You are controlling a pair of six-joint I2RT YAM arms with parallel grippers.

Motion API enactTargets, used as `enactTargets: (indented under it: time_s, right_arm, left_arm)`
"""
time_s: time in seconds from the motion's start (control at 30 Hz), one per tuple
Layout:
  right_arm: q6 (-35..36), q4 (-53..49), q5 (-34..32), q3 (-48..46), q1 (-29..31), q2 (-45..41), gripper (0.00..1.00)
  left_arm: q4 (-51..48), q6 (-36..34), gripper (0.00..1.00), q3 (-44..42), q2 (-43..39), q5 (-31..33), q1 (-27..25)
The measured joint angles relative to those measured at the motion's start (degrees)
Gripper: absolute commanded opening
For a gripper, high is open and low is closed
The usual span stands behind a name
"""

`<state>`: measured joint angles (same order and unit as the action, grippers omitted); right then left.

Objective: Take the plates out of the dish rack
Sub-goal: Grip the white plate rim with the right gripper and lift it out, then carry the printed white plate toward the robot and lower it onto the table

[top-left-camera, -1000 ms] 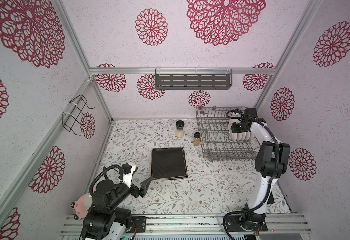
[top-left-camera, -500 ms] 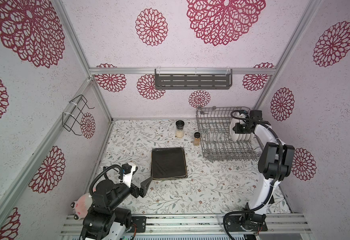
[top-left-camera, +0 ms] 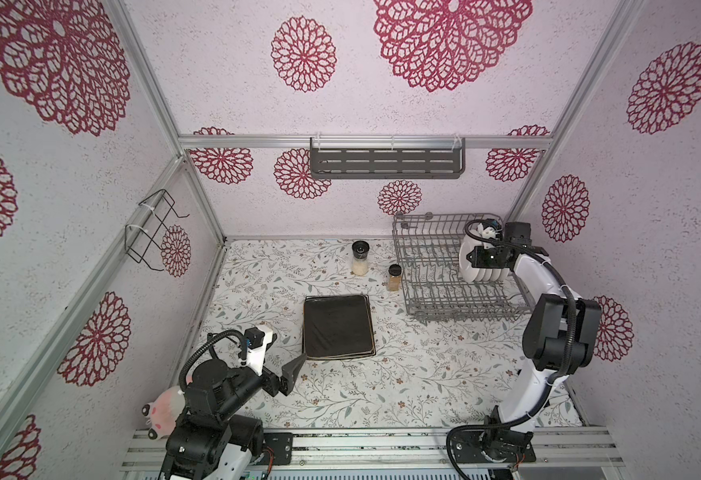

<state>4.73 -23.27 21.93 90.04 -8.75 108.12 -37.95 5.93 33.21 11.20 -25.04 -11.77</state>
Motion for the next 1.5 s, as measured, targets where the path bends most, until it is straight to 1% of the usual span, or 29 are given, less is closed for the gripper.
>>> enactTargets:
  time_s: [0.17, 0.4, 0.6, 0.7, 0.9, 1.03, 1.2, 1.33, 1.5]
  right_arm:
    - [-2.95, 3.10, 1.18, -5.16, -0.11, -3.87, 0.03]
    - [-7.37, 5.68, 3.87, -12.37, 0.39, -13.35, 0.03]
    - [-8.63, 5.75, 4.00, -13.14, 1.70, -20.39, 0.03]
    - [-8.87, 5.75, 3.98, -13.46, 2.80, -23.63, 0.03]
    - [-8.66, 3.50, 3.23, -13.77, 7.04, -27.71, 0.03]
    - [-7.13, -1.51, -0.22, -13.66, 11.45, -30.49, 0.02]
    - [-4.68, -8.96, -7.50, -13.66, 19.45, -37.00, 0.01]
    - [-3.26, -13.57, -14.47, -14.03, 28.48, -44.22, 0.01]
    - [-2.54, -17.18, -23.93, -18.58, 39.76, -52.81, 0.00]
  left_arm:
    - [0.00, -0.15, 0.97, -0.02, -0.07, -0.07, -0.22]
    - [0.04, -0.33, 0.97, -0.09, 0.52, -1.53, -0.33]
    - [0.39, -0.39, 0.97, -0.13, 0.15, -2.67, -0.42]
    - [0.37, -0.39, 0.97, -0.22, -1.75, -2.54, -0.55]
    - [0.33, -0.44, 0.97, -0.22, -5.20, -1.79, -0.85]
    - [0.24, -0.44, 0.97, -0.22, -5.95, -1.22, -1.25]
    - [0.22, -0.48, 0.97, -0.22, -6.60, -1.11, -1.42]
    - [0.20, -0.59, 0.97, -0.26, -7.65, -0.98, -1.49]
    - [0.24, -0.61, 0.97, -0.28, -8.48, -0.33, -1.68]
